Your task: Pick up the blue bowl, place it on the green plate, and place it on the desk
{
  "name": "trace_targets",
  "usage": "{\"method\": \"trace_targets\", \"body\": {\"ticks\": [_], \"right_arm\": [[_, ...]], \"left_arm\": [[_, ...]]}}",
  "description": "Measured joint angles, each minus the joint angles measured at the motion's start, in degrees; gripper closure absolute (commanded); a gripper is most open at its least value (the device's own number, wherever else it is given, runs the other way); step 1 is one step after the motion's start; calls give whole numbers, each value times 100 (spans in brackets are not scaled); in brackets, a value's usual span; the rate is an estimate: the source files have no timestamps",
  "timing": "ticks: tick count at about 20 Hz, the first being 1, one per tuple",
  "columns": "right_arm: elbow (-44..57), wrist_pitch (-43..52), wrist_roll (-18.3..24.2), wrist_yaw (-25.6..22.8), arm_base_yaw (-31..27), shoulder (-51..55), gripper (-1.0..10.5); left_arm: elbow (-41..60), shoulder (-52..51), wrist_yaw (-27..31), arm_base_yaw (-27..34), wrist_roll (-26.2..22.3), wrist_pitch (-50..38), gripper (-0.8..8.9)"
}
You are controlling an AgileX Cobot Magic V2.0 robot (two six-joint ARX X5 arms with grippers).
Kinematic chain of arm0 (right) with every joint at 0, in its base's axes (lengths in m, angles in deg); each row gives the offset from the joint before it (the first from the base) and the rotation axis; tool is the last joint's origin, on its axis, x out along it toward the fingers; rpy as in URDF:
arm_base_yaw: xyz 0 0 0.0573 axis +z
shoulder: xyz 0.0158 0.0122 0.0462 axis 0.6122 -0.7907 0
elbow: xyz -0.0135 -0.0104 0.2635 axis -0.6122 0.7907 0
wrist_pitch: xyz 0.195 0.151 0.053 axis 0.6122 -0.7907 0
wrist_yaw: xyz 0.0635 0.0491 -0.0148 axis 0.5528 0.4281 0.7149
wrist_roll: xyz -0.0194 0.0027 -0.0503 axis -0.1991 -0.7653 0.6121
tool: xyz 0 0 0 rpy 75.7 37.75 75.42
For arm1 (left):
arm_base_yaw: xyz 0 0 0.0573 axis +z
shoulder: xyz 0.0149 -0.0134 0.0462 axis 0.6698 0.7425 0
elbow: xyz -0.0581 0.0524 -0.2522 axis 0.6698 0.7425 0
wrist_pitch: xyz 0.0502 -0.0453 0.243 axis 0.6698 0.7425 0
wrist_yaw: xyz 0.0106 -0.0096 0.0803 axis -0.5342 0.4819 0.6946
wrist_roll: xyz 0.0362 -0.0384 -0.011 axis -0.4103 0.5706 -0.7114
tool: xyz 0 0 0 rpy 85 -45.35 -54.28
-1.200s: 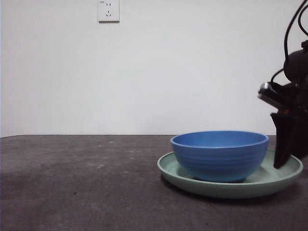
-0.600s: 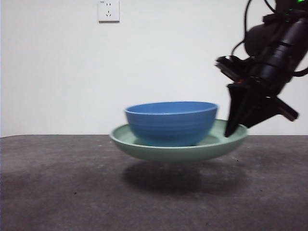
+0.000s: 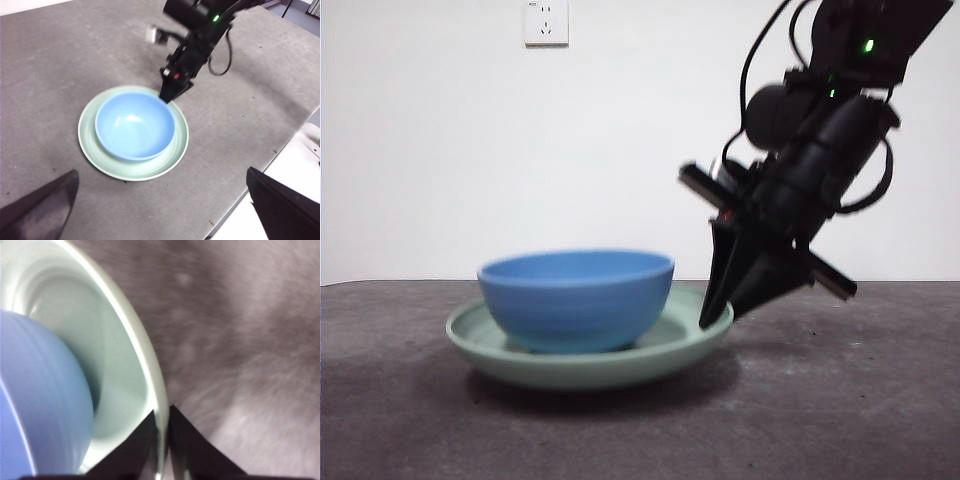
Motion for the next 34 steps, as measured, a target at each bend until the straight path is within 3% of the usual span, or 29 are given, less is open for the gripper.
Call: {"method": "trace_targets", "body": {"ticks": [6, 9, 13, 16, 20, 23, 27, 34], "right_arm": [[0, 129, -74, -85, 0, -271, 930], [0, 157, -81, -109, 0, -271, 745], [-66, 166, -59, -442, 0, -208, 675], [-66, -136, 107, -745, -87, 96, 502], [-66, -734, 450, -1235, -142, 1191, 413], [-66, -1506, 780, -1338, -59, 2173, 322], [-66, -2463, 1143, -1735, 184, 3773, 322], [-66, -3591, 1261, -1753, 313, 5954, 323]], "left_arm": [[0, 2, 0, 0, 0, 0, 188], [0, 2, 0, 0, 0, 0, 188], [0, 2, 0, 0, 0, 0, 188], [0, 0, 0, 0, 0, 0, 188], [0, 0, 0, 0, 0, 0, 188], [0, 0, 0, 0, 0, 0, 188], [0, 0, 0, 0, 0, 0, 188], [0, 2, 0, 0, 0, -2, 188]]}}
